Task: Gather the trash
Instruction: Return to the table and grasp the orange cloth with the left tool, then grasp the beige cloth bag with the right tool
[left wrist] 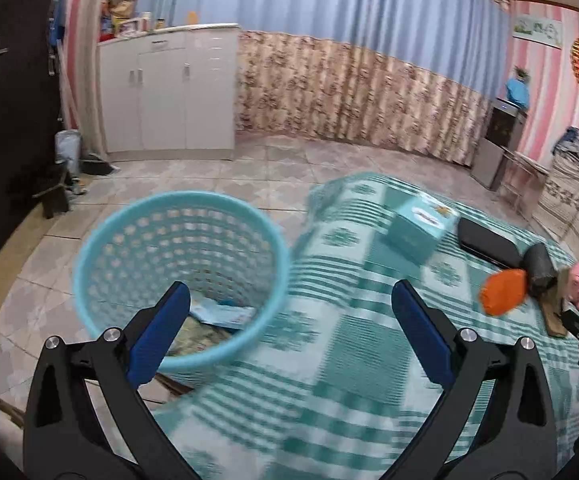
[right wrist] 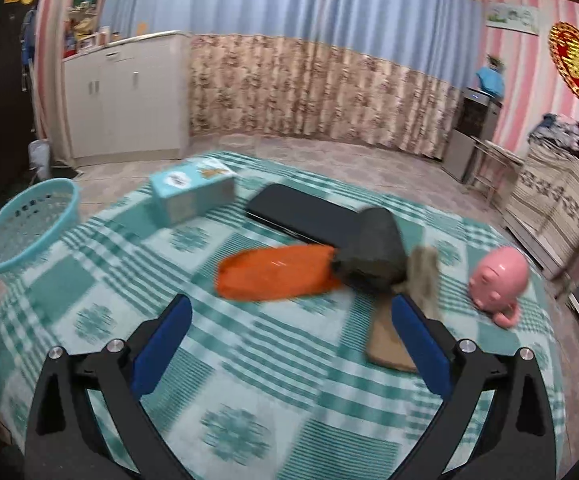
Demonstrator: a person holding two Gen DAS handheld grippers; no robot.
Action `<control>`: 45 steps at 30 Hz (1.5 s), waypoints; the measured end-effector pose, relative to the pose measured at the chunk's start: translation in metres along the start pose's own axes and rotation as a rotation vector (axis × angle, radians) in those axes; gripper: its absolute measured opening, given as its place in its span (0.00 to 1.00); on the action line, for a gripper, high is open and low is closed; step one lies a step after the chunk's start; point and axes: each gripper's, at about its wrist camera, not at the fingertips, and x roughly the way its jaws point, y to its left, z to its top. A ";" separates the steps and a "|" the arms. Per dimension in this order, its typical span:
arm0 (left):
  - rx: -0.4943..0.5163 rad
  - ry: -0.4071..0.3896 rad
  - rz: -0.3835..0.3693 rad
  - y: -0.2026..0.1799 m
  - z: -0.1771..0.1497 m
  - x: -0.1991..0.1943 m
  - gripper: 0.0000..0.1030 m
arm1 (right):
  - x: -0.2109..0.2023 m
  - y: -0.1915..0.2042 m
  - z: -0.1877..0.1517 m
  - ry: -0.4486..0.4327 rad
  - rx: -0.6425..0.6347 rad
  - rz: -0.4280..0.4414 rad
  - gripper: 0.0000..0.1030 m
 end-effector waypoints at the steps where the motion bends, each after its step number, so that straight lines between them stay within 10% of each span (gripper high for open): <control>1: 0.011 0.008 -0.009 -0.007 -0.001 0.002 0.95 | 0.000 -0.007 -0.004 0.004 0.010 -0.014 0.95; 21: 0.279 0.191 -0.311 -0.235 -0.034 0.103 0.93 | 0.003 -0.142 -0.055 0.083 0.180 -0.227 0.95; 26: 0.300 0.313 -0.327 -0.265 -0.035 0.142 0.66 | 0.008 -0.160 -0.064 0.102 0.214 -0.231 0.95; 32: 0.297 0.314 -0.355 -0.263 -0.033 0.145 0.07 | 0.018 -0.157 -0.068 0.121 0.219 -0.214 0.95; 45: 0.320 0.209 -0.324 -0.199 -0.035 0.082 0.03 | 0.039 -0.121 -0.035 0.107 0.180 -0.132 0.95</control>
